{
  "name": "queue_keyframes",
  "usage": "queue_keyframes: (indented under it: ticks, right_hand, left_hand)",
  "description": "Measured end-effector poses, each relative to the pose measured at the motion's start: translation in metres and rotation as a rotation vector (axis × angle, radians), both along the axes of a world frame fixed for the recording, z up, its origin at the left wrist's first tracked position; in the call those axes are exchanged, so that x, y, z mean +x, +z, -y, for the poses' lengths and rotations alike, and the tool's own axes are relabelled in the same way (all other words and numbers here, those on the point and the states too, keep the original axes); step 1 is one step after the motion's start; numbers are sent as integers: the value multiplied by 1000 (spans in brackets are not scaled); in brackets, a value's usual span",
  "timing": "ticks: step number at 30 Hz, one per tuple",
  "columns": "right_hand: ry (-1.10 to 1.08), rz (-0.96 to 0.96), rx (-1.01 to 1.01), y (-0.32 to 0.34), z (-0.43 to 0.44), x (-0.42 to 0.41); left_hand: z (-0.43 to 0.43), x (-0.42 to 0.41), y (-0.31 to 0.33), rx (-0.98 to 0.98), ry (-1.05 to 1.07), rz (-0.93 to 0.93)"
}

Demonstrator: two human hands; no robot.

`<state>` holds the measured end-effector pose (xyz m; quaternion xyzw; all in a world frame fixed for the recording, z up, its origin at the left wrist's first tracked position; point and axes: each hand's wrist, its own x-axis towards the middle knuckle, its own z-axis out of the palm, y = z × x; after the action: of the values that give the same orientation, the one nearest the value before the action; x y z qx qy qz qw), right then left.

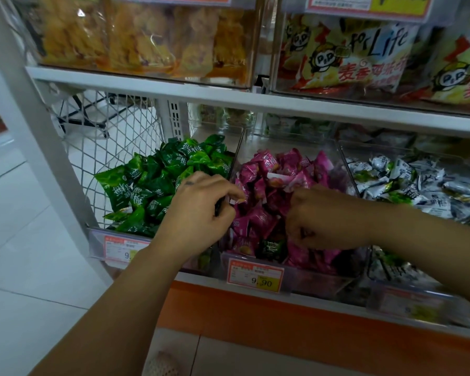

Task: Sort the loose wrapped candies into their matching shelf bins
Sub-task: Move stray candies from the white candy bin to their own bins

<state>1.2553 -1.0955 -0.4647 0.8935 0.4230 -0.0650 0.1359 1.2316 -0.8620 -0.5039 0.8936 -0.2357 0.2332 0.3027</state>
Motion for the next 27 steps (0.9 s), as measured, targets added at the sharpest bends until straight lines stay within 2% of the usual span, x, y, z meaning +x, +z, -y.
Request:
queue_keyframes:
  ticks: [4,9,13,16,18,22,25,27]
  right_hand:
    - [-155,-93,109,-11,-14,-6]
    - [-203,80,5,-32,-29,-6]
    - [-199,121,-51,-39,-35,0]
    - [-186,111,0,-37,-34,3]
    - [-191,46,115,-31,-28,2]
    - [-299,-181,551,-9,-20,-5]
    - [-356,-217,845,7,-22,-15]
    - [-376,-199,961,13,-31,-21]
  left_hand:
    - [1,0,0,1,3,-3]
    - [-1,-1,0,-7,-5,1]
    - [-2,1,0,-8,-7,8]
    - [-2,1,1,-4,-11,8]
    - [-3,1,1,-2,-14,9]
    - [-4,-2,4,25,-1,-5]
    - [-3,-10,10,3,25,-14]
    - [0,-18,15,-59,9,-77]
